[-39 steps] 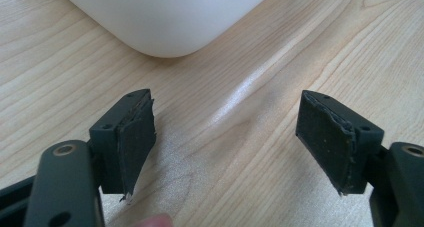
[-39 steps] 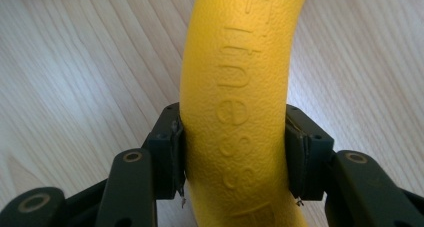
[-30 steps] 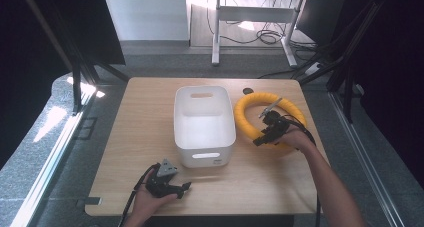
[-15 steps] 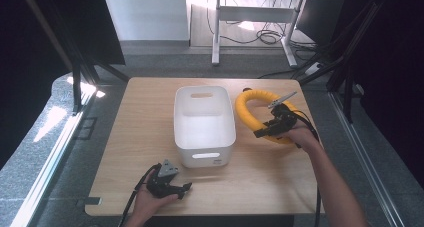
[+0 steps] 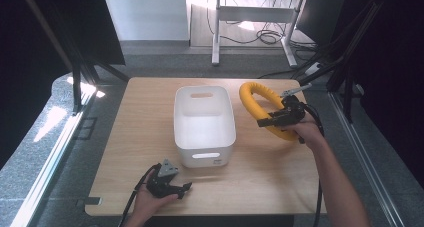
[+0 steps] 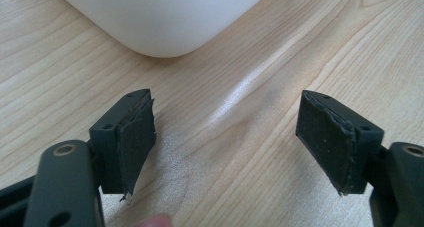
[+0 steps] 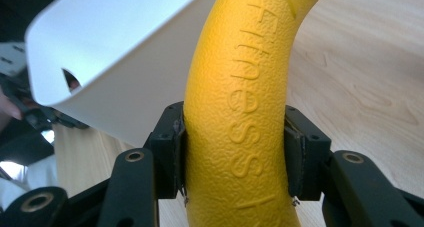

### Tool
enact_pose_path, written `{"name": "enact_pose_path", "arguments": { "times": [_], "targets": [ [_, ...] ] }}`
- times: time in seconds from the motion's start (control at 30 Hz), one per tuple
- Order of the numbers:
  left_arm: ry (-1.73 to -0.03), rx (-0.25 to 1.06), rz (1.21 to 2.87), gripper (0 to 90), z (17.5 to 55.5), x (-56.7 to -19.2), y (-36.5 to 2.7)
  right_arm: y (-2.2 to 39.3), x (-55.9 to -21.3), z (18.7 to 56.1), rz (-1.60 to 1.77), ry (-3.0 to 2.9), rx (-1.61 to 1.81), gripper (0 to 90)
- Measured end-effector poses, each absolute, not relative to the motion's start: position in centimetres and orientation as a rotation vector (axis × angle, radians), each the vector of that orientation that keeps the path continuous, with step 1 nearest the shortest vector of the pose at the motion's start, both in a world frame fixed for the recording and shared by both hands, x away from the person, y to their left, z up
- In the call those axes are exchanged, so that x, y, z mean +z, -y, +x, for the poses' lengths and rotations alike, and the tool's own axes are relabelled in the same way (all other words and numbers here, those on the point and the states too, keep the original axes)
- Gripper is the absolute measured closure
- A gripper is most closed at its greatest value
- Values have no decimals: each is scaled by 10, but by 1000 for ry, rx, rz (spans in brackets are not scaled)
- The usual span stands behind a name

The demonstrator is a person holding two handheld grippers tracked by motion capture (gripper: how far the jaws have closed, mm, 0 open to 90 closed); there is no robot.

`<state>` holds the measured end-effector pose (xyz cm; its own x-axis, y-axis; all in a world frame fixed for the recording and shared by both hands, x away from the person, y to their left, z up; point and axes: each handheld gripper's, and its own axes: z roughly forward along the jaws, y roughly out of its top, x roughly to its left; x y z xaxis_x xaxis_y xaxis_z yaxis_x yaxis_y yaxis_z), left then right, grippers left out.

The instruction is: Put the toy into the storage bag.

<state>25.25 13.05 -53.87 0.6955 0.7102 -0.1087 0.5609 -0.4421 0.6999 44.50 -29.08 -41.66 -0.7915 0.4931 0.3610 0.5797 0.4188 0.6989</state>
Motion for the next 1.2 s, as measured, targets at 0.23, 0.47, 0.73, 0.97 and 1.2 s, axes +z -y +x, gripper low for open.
{"name": "enact_pose_path", "arguments": {
  "times": [0.23,0.47,0.73,0.97,1.2],
  "targets": [
    [-967,258,2166,238,252,-539,-130,298,-409,443,-980,2518,-1419,514],
    [-965,260,2170,238,253,-539,-130,302,-400,438,-973,2485,-1512,514],
    [-967,259,2167,238,252,-539,-130,302,-390,431,-924,2458,-1608,515],
    [-967,259,2170,238,252,-539,-130,304,-383,424,-908,2439,-1664,514],
    [-967,259,2167,238,252,-539,-129,303,-378,415,-873,2431,-1721,514]
  ]
}}
